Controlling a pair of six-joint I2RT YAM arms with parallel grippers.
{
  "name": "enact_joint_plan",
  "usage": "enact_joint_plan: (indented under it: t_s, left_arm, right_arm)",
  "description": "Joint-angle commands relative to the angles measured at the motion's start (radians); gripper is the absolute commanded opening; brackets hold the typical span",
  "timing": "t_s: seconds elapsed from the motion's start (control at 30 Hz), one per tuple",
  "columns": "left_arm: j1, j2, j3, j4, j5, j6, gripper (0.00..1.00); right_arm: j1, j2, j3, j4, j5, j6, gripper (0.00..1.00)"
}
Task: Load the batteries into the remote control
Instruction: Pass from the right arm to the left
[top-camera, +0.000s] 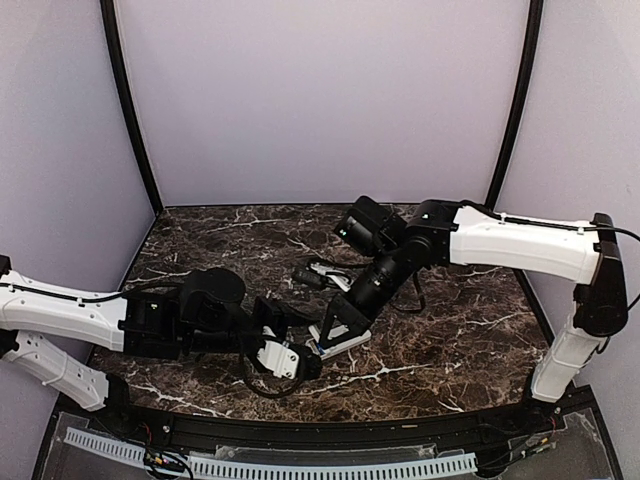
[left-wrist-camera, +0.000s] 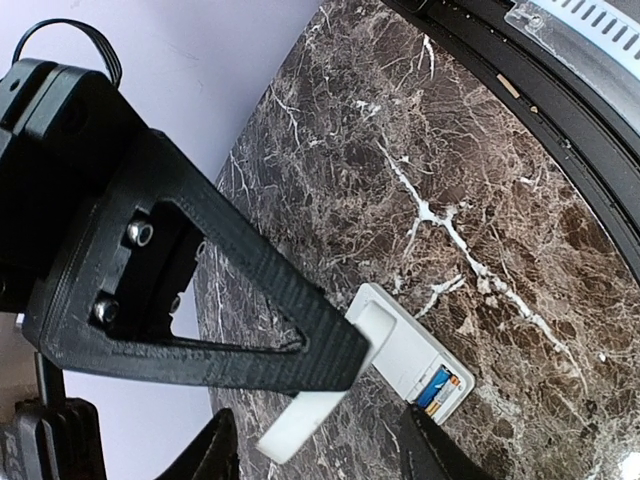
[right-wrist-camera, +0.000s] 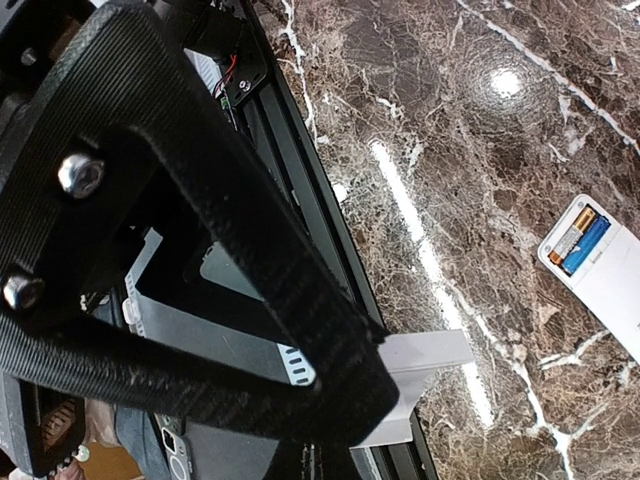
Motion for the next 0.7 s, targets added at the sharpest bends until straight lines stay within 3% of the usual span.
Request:
enact_joint_plan:
  t_s: [0.0, 0.13, 0.43, 0.67]
  left_arm:
    - [0.000, 0.015, 0.046, -0.027, 0.029, 0.038, 0.53]
    - [0.000, 0.029, 0.057, -0.064, 0.037, 0.054, 0.49]
    - [0.000, 0.045, 0.074, -0.136, 0.040, 0.051, 0.25]
    - [0.000, 0.063, 0.070, -0.132, 0.033, 0.054, 0.22]
  right_arm:
    - [0.009, 0.026, 0.005, 0.027, -0.005, 0.002, 0.00]
    - [0.010, 0.043, 0.010, 0.029, -0.005, -0.010, 0.00]
    - [0.011, 0.079, 0.039, 0.019, -0.007, -0.033, 0.00]
    - [0.011, 0.086, 0.046, 0.020, -0.020, -0.035, 0.00]
